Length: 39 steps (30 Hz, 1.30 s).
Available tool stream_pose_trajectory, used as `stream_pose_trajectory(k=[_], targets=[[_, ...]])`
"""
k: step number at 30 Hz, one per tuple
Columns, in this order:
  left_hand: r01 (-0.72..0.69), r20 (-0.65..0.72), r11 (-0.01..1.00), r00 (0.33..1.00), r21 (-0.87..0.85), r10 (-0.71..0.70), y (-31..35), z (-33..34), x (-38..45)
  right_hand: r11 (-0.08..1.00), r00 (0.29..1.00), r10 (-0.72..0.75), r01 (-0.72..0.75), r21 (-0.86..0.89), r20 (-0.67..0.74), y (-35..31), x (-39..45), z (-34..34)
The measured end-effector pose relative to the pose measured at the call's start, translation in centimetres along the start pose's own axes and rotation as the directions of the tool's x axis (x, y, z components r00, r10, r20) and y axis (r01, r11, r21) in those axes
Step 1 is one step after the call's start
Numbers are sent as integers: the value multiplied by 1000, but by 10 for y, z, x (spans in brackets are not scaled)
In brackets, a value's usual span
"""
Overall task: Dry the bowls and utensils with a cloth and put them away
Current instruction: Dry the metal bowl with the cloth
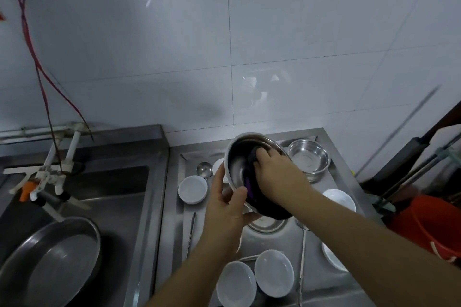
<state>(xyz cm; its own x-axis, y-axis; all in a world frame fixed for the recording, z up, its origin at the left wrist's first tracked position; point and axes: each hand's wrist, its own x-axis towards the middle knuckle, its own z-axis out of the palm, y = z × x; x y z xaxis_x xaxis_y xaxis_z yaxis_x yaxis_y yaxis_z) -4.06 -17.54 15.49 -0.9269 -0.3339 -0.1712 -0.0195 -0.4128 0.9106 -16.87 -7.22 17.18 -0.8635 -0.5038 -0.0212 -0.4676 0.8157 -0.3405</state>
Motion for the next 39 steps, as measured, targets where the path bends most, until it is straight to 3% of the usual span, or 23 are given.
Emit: stream_pose_trajectory(k=[3, 6, 9, 11, 13, 16, 19, 22, 27, 30, 32, 35, 39], targets=[[-8, 1, 999, 1000, 34, 8, 2, -3, 6, 985, 972, 139, -156, 77, 188, -6, -6, -4], [14, 43, 999, 999, 50, -16, 3, -7, 11, 936, 955, 3, -108, 336, 298, -10, -16, -11], [55, 73, 998, 996, 43, -58, 3, -7, 12, 802, 969, -158, 14, 597, 189, -14, -23, -12], [108, 68, 994, 992, 8, -109, 2, -5, 11, 840, 972, -233, 182, 511, 37, -12, -19, -8], [141, 64, 990, 988, -29, -139, 0, -4, 9, 907, 949, -301, 316, 278, -95, -9, -9, -7], [134, 53, 988, 990, -71, -131, 1, 0, 8, 923, 916, -384, 383, -31, -120, -5, 5, -12], [105, 37, 991, 994, -87, -102, 6, 3, 9, 941, 937, -329, 315, -126, -113, -7, 13, -21], [45, 38, 998, 998, -50, -43, 13, 4, 12, 967, 976, -175, 146, -208, -131, -13, 14, -27], [-41, 23, 999, 999, 16, 40, 20, 2, 17, 959, 985, 157, -134, -249, 74, -19, 13, -41], [-76, 36, 995, 997, 69, 74, 19, 2, 16, 981, 917, 192, -167, -101, 350, -23, 8, -51], [-110, 48, 983, 993, 146, 104, 16, 3, 15, 958, 892, 138, -231, 172, 431, -20, -1, -49], [-131, 85, 963, 990, 235, 114, 10, 0, 13, 715, 910, 77, -334, 614, 407, -16, -20, -35], [-117, 179, 959, 981, 259, 71, 0, -5, 5, 501, 958, 172, -287, 817, 231, -15, -19, -16]])
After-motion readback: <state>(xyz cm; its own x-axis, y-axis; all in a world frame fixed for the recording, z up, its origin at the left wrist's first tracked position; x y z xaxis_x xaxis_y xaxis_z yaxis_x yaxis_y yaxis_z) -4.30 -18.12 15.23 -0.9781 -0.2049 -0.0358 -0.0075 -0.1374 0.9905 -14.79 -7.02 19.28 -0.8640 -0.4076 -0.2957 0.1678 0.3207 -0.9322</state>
